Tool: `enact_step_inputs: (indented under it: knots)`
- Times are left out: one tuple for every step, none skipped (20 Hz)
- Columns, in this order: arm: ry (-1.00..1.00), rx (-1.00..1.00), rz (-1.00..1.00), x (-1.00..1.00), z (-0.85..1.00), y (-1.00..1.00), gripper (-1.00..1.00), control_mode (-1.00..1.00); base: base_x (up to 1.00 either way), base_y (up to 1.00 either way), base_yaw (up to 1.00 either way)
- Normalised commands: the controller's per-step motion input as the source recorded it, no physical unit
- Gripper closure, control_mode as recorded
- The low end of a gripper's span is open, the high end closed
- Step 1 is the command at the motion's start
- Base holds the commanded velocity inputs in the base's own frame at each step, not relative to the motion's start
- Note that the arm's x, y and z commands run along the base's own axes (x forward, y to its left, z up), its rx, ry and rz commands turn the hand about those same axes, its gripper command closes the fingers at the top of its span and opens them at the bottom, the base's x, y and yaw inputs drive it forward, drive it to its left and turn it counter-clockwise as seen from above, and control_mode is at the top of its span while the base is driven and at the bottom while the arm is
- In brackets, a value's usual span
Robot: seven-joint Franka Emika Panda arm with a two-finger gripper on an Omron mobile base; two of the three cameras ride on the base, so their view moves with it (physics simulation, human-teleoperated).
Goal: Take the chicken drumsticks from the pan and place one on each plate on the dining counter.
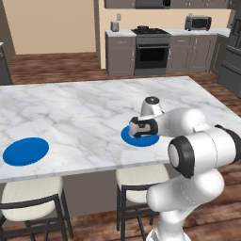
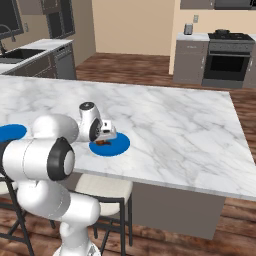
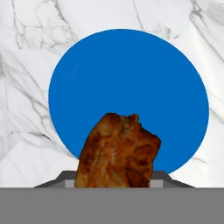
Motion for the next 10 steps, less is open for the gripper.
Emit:
enact_step_inputs:
  knots:
    - [0.00,0.00,0.00,0.22,-0.21,0.00,1.00,-1.00,0.00,0.00,0.00]
    - [0.00,0.00,0.00,0.24,-0.21,0.00,1.00,-1.00,0.00,0.00,0.00]
    - [0.00,0.00,0.00,0.25,-0.18,0.00,1.00,-1.00,0.00,0.00,0.00]
    - [0.00,0.00,0.00,0.27,-0.19,0.00,1.00,-1.00,0.00,0.00,0.00]
    - [0.00,0.00,0.00,0.26,-0.20,0.00,1.00,-1.00,0.00,0.00,0.00]
    - [0.00,0.00,0.00,0.24,-0.21,0.00,1.00,-1.00,0.00,0.00,0.00]
    - [0.00,0.00,0.00,0.23,-0.25,0.00,1.00,-1.00,0.00,0.00,0.00]
    - [0.00,0.00,-0.01,0.24,-0.28,0.00,1.00,-1.00,0.00,0.00,0.00]
    - [0.00,0.00,-0.01,0.27,-0.25,0.00,1.00,-1.00,0.00,0.00,0.00]
    - [0.00,0.00,-0.01,0.29,-0.15,0.00,1.00,-1.00,0.00,0.00,0.00]
